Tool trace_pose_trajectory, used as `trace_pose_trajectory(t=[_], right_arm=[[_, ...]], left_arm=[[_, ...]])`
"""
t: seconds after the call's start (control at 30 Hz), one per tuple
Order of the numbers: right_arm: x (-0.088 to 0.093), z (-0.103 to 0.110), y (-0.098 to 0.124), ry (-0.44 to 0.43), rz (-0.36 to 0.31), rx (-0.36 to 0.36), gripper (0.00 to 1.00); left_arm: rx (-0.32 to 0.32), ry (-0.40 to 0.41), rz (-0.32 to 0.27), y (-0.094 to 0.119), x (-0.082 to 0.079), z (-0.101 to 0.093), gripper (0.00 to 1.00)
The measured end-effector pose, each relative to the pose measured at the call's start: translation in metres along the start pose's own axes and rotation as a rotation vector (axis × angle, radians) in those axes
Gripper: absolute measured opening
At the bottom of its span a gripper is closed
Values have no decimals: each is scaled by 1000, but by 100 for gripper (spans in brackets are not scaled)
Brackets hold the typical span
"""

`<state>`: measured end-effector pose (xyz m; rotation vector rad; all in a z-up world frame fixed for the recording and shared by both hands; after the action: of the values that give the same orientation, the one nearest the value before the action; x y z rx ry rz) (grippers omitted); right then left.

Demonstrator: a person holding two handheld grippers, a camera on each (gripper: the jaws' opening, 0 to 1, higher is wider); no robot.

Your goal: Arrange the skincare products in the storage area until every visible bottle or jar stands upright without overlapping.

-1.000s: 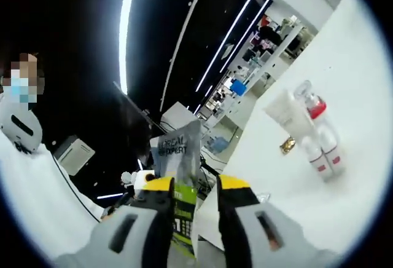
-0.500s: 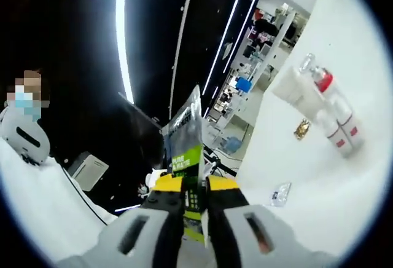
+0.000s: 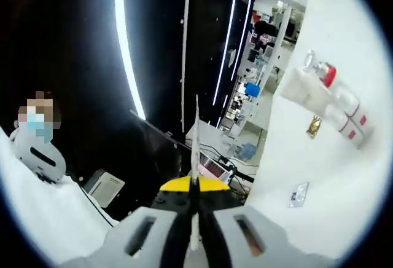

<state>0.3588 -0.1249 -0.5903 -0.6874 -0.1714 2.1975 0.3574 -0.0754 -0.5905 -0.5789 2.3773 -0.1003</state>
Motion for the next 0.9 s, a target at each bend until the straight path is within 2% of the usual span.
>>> trace_pose_trajectory(t=[0.23,0.33,0.43,0.57,0.77,0.9], right_arm=[[-5,-5,3,-27,-46,24,1],[-4,-8,4,-21,-39,40,1],[-3,-16,5,22,-29,80,1],[-3,-23,3,108,-11,123,2],[-2,-26,0,157,28,135,9],[1,-28,1,186,45,147,23]], left_arm=[[-31,25,53,6,23,6,9],[-37,34,55,8,27,7,8],[-36,51,37,8,24,6,1],[-35,59,17,7,21,5,0],[-42,81,-3,9,20,7,0],[-56,83,-3,10,21,10,0]])
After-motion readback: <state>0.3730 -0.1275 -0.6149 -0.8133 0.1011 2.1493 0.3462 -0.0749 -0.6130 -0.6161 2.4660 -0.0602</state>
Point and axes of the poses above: the point that each gripper's makers call its tool centre point, and the gripper's own axes: y roughly backward along the fingers, z roughly to its left, x roughly out of its underside, the point moved 1 cm from there along y, roughly backward along the fingers, and after that the axes turned 7 degrees about -z, right-handed, at the moved point
